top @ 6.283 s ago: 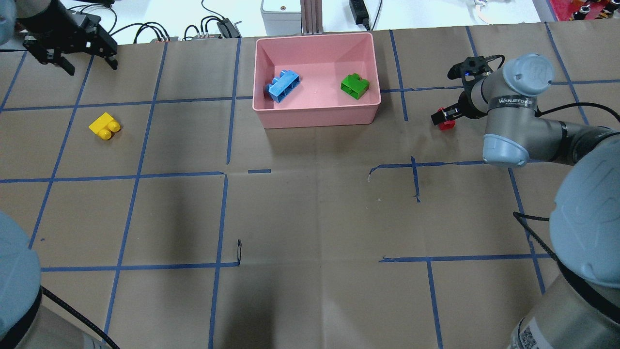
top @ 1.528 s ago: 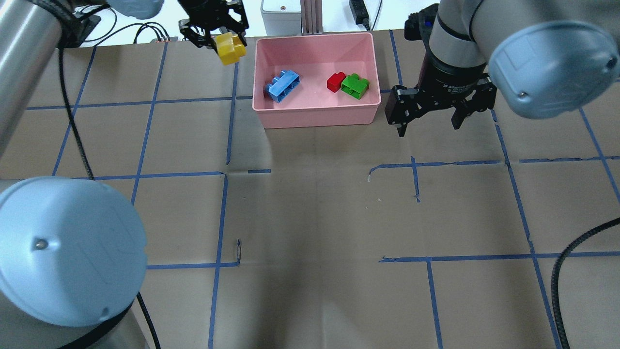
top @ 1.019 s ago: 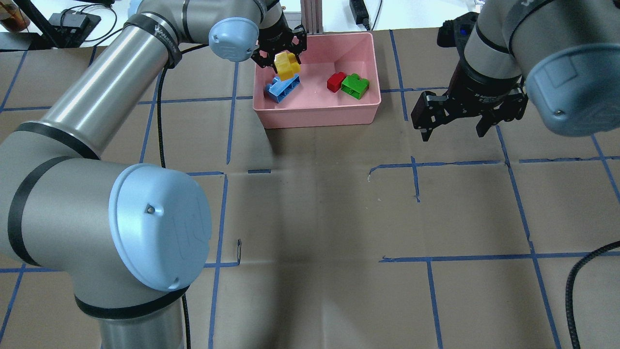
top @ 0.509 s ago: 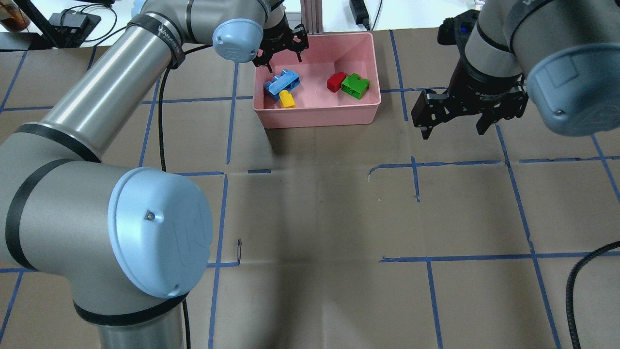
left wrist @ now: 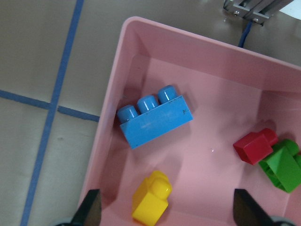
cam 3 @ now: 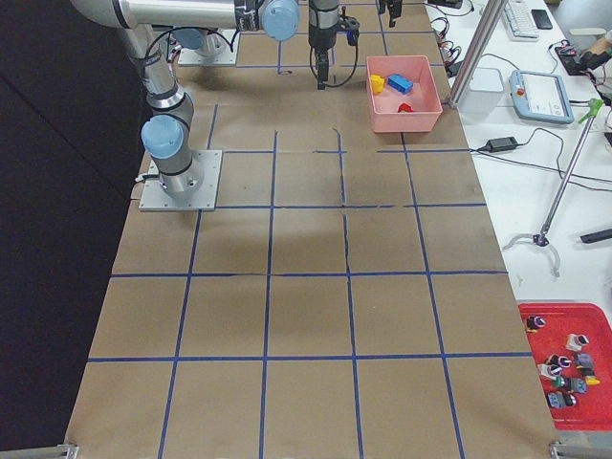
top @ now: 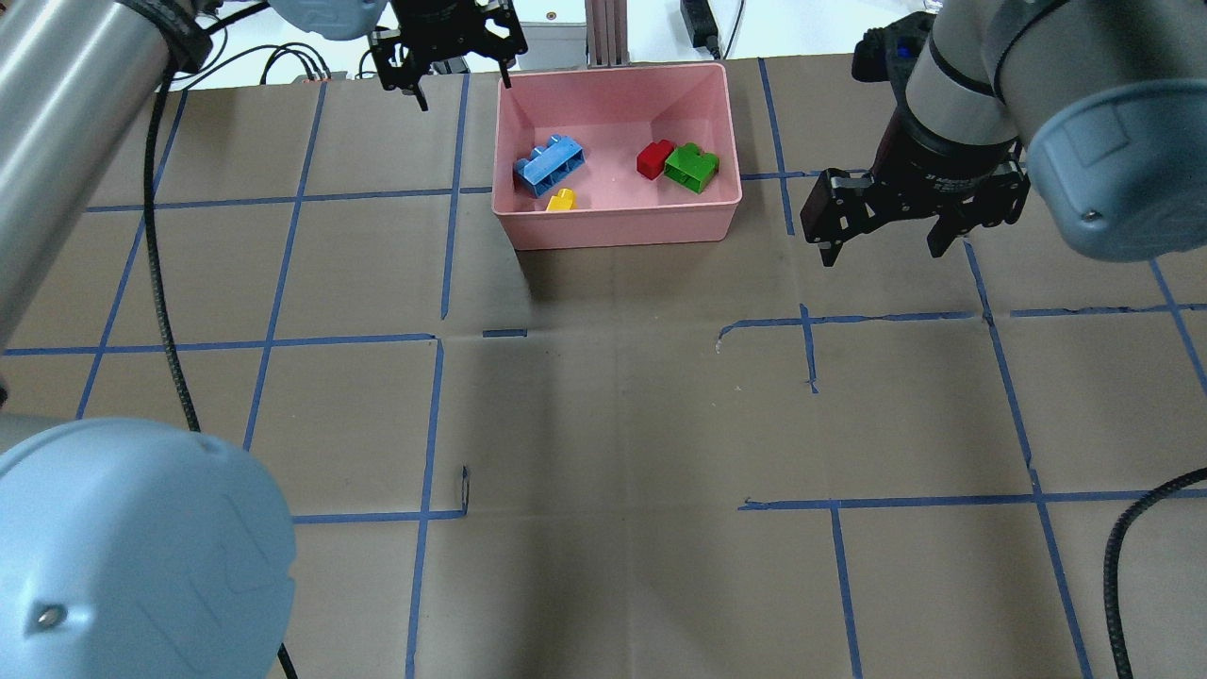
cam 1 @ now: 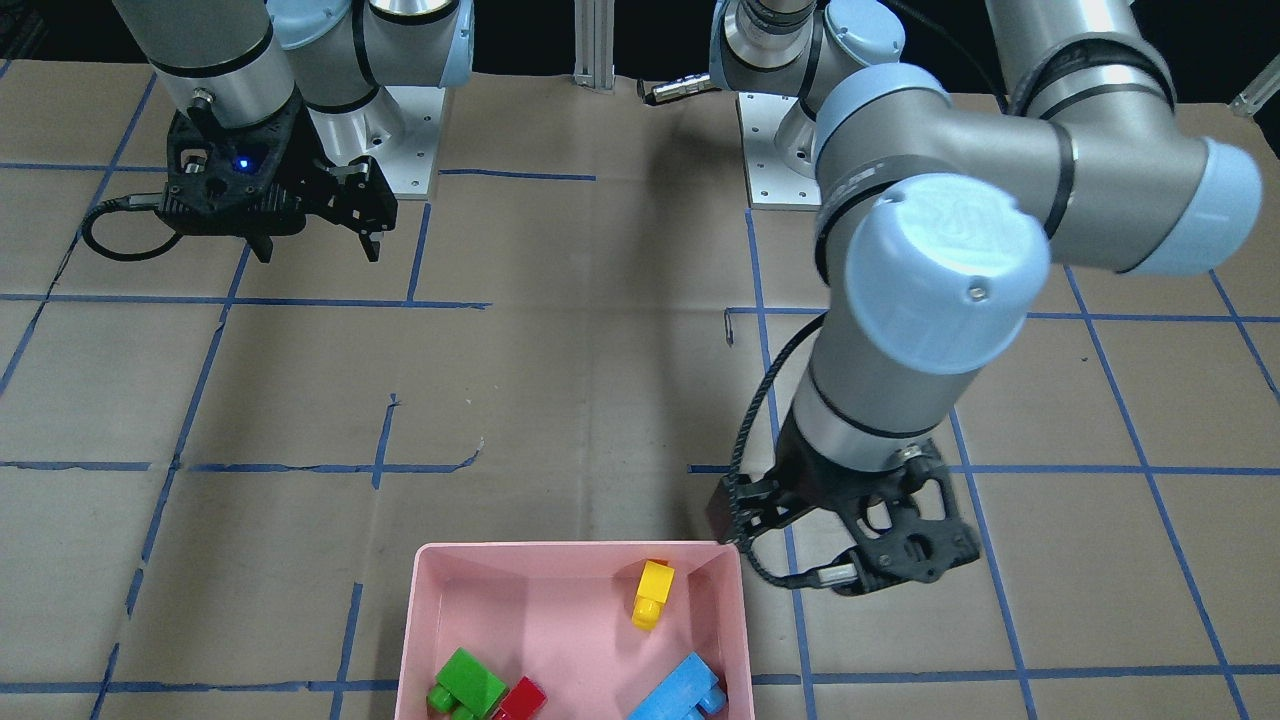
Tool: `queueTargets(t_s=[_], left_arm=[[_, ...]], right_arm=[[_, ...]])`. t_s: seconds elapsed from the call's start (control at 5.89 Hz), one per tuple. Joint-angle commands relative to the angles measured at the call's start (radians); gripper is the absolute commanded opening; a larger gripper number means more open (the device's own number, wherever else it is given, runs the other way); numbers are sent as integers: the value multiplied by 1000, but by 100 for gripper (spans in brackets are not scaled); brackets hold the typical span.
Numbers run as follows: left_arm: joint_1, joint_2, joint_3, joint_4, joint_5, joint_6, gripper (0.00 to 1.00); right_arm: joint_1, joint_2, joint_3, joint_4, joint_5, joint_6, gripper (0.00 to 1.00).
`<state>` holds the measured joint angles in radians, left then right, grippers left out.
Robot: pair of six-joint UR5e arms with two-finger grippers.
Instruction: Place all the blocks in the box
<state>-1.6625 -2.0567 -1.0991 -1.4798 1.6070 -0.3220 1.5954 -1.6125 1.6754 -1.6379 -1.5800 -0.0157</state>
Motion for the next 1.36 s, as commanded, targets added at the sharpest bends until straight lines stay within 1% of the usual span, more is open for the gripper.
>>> queueTargets(t_s=[0.0,0.17,0.34,0.85,1.02,1.19], left_arm=[[102,202,-216,-22,8,220,99],[108,331,-349,-20,5,243,99],[102,410,-398,-27,-24,242,99],[96,447,-410,-45,-39,245,99],[98,455,-412,-56,-39,259,99],[98,458,-413,-63,-36,300,99]], right_arm=[[0,3,-2,0,0,2,100],[0,5,0,0,0,2,100],[0,8,3,0,0,2,100],[-2,14,26,-6,3,0,100],[-8,14,64,-60,3,2,100],[-11,5,79,-72,2,3,100]])
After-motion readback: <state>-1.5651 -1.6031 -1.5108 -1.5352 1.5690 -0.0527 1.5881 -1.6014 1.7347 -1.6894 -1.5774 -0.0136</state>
